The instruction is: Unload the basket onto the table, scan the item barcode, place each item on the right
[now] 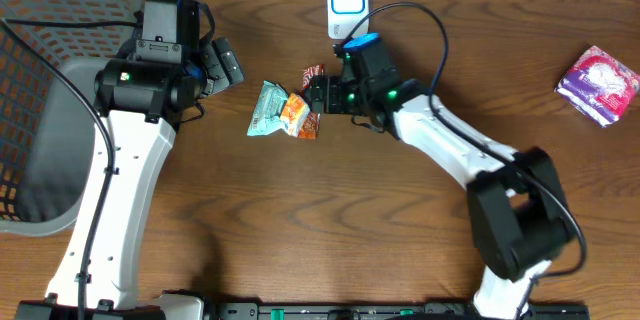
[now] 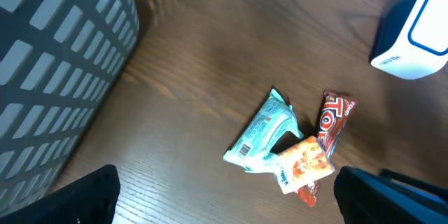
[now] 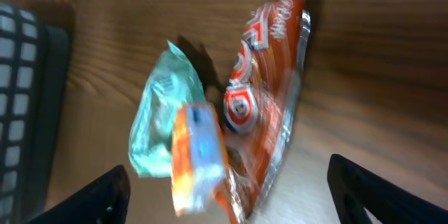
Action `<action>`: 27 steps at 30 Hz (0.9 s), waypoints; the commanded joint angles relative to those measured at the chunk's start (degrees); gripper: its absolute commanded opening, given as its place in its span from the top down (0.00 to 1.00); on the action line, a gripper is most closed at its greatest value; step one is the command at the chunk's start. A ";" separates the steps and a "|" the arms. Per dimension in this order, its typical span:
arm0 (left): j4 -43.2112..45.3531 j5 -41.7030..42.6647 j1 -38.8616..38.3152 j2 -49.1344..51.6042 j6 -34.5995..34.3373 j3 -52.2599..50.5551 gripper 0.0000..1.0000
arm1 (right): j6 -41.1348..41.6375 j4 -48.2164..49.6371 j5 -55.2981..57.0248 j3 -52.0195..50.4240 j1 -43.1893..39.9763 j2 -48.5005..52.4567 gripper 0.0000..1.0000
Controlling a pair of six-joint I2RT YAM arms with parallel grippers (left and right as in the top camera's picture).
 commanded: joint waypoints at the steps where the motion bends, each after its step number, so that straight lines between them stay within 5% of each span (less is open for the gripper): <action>1: -0.17 -0.31 0.24 0.31 -0.46 0.42 0.02 | 3.67 3.72 -0.42 -0.48 0.13 4.09 0.19; 19: -0.17 -0.31 0.24 0.31 -0.46 0.42 0.02 | 2.75 6.47 4.92 2.47 2.32 13.14 0.33; 27: -0.17 -0.31 0.24 0.31 -0.46 0.42 0.02 | -5.46 -8.68 13.84 7.85 1.29 13.16 0.53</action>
